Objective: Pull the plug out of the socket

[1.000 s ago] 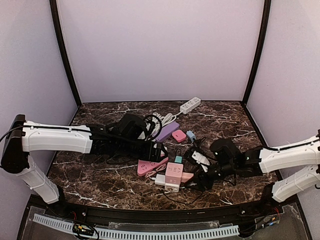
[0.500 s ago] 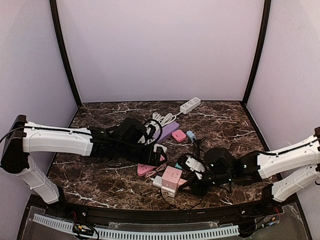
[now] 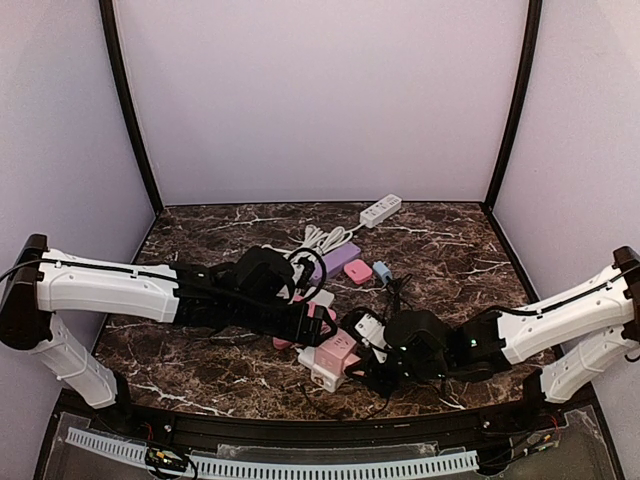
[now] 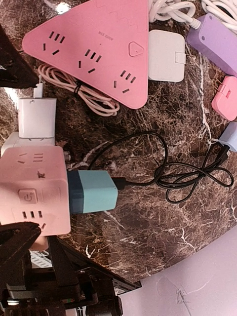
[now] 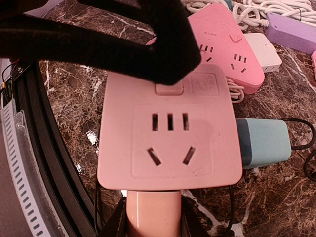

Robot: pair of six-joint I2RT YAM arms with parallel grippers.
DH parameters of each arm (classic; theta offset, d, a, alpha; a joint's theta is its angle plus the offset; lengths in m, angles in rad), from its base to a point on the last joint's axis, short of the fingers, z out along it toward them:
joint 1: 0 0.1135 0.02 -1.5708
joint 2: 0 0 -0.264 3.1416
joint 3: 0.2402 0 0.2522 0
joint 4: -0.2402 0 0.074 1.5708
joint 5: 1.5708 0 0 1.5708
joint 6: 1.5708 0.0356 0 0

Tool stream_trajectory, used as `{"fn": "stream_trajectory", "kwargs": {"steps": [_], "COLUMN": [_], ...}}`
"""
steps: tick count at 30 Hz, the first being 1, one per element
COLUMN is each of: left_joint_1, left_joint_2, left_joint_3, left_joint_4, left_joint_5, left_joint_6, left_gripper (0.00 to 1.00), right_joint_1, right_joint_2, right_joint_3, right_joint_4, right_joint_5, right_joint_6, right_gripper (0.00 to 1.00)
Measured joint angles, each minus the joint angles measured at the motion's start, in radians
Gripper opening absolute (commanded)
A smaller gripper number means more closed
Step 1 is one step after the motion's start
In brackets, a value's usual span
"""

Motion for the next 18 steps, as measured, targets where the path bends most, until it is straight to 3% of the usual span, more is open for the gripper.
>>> {"fn": "stream_trajectory", "kwargs": {"steps": [18], "left_joint_1": [-0.068], "left_joint_2": [0.046], "left_joint_3": [0.012], "left_joint_4": [0.019], "left_joint_5": [-0.007], "left_joint_6": [0.021], "left_gripper": [0.98], "right_joint_1": [0.004], "right_joint_2": [0.064], "right_joint_3": [0.066], "right_joint_4": [-0.029], "right_joint_5": [0.08], "right_joint_6": [0.008], "right_gripper": [0.0]}}
